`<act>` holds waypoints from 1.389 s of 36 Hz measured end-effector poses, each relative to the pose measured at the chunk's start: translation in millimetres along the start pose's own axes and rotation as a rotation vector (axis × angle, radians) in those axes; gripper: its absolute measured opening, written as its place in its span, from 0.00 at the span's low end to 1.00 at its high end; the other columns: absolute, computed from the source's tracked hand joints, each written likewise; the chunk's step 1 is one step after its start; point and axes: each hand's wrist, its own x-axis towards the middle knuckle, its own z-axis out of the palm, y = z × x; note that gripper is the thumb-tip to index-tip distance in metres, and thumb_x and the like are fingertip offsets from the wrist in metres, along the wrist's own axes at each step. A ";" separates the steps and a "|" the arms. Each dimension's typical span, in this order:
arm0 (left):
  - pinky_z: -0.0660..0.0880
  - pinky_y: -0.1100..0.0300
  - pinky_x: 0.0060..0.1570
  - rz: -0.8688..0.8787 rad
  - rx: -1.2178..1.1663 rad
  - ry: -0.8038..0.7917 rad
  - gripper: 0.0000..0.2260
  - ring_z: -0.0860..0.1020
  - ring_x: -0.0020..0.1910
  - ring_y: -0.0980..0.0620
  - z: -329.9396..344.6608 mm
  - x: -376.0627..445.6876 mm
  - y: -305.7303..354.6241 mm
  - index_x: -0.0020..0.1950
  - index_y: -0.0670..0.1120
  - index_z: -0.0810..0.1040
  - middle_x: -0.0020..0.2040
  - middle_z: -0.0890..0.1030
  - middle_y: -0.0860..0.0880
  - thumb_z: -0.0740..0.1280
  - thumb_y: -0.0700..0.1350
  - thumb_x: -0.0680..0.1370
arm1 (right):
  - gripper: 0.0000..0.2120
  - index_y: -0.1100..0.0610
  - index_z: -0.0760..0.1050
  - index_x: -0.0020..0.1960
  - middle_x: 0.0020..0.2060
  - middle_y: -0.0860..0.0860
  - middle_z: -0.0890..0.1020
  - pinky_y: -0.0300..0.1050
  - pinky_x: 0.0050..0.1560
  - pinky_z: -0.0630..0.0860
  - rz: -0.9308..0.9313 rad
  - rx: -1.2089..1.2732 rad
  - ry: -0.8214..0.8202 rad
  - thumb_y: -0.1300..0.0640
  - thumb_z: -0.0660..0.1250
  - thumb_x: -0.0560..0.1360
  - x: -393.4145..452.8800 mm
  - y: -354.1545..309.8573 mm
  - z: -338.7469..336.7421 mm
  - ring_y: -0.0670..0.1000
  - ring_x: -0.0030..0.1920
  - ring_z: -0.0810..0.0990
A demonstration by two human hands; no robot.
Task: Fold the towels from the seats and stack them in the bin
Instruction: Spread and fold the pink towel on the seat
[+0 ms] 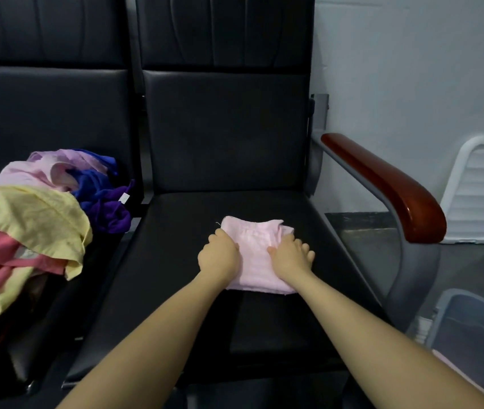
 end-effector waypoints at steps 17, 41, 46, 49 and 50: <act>0.68 0.56 0.34 0.260 0.042 0.249 0.11 0.79 0.42 0.45 -61.7 -31.9 43.1 0.61 0.40 0.64 0.54 0.75 0.44 0.54 0.44 0.82 | 0.18 0.62 0.57 0.70 0.60 0.61 0.76 0.52 0.49 0.70 -0.107 0.173 0.334 0.58 0.50 0.81 -43.1 25.1 -79.0 0.63 0.55 0.77; 0.65 0.57 0.32 0.921 -0.105 0.151 0.10 0.80 0.44 0.44 46.5 -196.6 320.1 0.60 0.42 0.65 0.54 0.76 0.44 0.55 0.46 0.82 | 0.15 0.61 0.61 0.64 0.56 0.62 0.77 0.58 0.53 0.74 0.475 0.216 0.626 0.57 0.55 0.80 -132.0 337.7 -152.0 0.66 0.54 0.77; 0.66 0.56 0.37 0.914 -0.018 -0.008 0.11 0.79 0.50 0.44 119.3 -205.2 362.8 0.62 0.41 0.63 0.57 0.75 0.43 0.53 0.45 0.83 | 0.15 0.61 0.61 0.63 0.56 0.63 0.77 0.56 0.50 0.71 0.553 0.268 0.499 0.55 0.55 0.80 -117.3 407.2 -119.7 0.66 0.54 0.76; 0.66 0.55 0.37 0.891 0.028 -0.092 0.12 0.79 0.52 0.43 164.7 -200.9 378.7 0.63 0.40 0.63 0.59 0.75 0.43 0.52 0.44 0.83 | 0.17 0.61 0.60 0.66 0.57 0.63 0.77 0.55 0.51 0.71 0.578 0.302 0.427 0.55 0.55 0.80 -101.7 442.7 -91.7 0.66 0.55 0.76; 0.67 0.55 0.37 0.885 0.035 -0.114 0.12 0.79 0.51 0.43 176.0 -199.1 379.8 0.64 0.40 0.63 0.59 0.75 0.43 0.52 0.44 0.83 | 0.18 0.61 0.60 0.67 0.58 0.63 0.77 0.54 0.52 0.71 0.589 0.326 0.401 0.56 0.56 0.80 -98.7 449.8 -84.4 0.66 0.56 0.76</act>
